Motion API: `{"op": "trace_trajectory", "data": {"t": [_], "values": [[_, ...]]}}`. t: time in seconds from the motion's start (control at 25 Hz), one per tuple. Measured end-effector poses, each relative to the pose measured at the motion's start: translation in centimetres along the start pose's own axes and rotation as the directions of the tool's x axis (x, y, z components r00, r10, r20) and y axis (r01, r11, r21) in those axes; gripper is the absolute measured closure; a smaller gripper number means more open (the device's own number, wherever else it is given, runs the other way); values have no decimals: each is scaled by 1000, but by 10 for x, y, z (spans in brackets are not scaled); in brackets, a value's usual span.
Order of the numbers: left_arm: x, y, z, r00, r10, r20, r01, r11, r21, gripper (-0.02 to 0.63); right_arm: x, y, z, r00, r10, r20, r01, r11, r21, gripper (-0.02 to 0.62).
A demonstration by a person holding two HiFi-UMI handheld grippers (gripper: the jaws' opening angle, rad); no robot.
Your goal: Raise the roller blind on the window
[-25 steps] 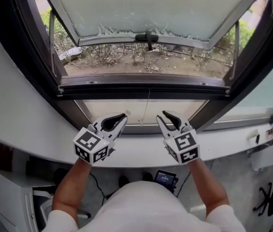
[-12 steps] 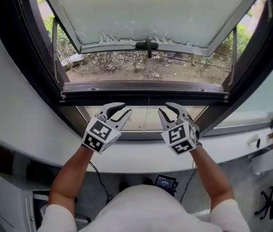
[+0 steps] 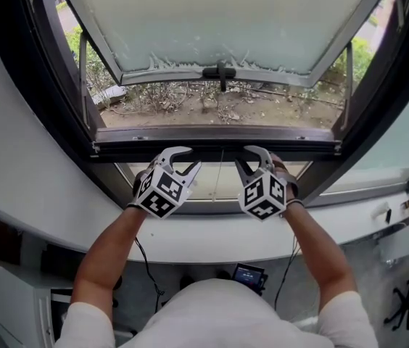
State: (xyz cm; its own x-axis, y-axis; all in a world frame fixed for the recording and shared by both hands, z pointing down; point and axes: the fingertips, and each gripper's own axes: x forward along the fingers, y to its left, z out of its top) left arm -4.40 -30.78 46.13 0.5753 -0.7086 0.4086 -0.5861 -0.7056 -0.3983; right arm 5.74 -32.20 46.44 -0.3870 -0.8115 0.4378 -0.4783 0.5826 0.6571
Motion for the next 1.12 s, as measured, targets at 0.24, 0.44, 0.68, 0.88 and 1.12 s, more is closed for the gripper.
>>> {"op": "trace_trajectory", "data": {"t": [0.24, 0.44, 0.68, 0.88, 1.12], "values": [[17, 3, -4, 997, 17, -69, -8, 991, 136, 468, 14, -1, -3, 999, 1, -49, -7, 993, -121, 487], [27, 1, -4, 994, 29, -102, -3, 971, 238, 461, 22, 2, -5, 996, -23, -81, 3, 972, -233, 486], [32, -1, -6, 990, 36, -140, 12, 943, 333, 460, 26, 4, -4, 993, -34, -109, -2, 947, -320, 485], [33, -5, -10, 987, 24, -157, 32, 938, 345, 460, 27, 8, -5, 992, -33, -125, -11, 940, -342, 486], [34, -6, -12, 977, 27, -212, 54, 930, 364, 462, 28, 10, -8, 986, -36, -165, -29, 926, -377, 486]]}}
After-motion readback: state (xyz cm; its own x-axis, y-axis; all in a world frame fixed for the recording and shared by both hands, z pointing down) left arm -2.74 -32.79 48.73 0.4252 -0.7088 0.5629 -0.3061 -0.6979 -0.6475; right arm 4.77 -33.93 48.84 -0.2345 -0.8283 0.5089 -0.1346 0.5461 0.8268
